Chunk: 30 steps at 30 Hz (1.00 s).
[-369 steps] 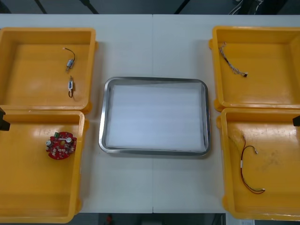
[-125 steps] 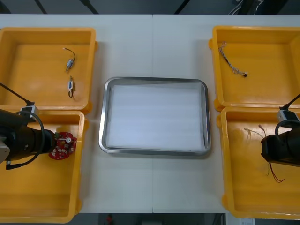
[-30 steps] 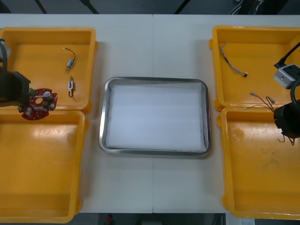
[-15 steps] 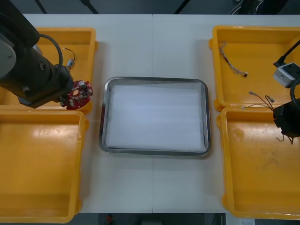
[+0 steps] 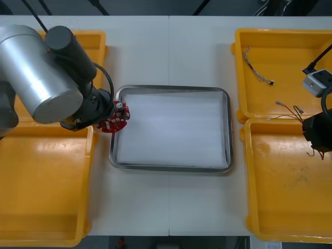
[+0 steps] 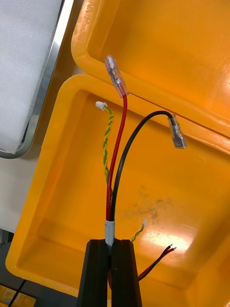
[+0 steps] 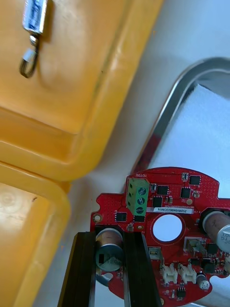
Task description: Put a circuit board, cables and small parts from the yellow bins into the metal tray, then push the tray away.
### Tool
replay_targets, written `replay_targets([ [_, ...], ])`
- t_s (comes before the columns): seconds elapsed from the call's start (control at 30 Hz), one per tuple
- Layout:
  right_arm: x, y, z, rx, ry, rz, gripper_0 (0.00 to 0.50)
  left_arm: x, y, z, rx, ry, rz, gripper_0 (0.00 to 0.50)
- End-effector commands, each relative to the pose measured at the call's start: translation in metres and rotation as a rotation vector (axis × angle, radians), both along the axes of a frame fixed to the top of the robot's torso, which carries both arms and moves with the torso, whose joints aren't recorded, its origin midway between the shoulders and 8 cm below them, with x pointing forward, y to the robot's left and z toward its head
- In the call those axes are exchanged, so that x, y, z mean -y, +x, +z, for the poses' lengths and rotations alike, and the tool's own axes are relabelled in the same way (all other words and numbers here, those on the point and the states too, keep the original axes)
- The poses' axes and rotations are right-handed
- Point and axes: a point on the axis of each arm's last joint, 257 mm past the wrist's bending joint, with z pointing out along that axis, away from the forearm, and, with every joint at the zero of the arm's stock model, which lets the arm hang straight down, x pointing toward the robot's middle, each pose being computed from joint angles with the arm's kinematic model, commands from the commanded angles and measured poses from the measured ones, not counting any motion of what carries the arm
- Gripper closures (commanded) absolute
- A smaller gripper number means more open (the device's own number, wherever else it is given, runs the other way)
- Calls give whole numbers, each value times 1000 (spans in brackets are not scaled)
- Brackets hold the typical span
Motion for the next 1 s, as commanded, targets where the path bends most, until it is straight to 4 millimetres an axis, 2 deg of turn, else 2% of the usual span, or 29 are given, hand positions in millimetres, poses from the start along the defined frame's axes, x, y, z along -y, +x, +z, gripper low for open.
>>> replay_targets([
  [0.03,4,2,14,37,-65,44,500,34,-6,2,16,-56,24,478],
  [0.23,5,3,15,40,-67,41,500,51,-11,-10,15,-37,34,478],
  [0.6,6,3,15,42,-70,39,500,59,-6,-38,13,21,48,478],
  [1.0,7,3,15,42,-70,36,500,73,-6,-56,-5,9,33,475],
])
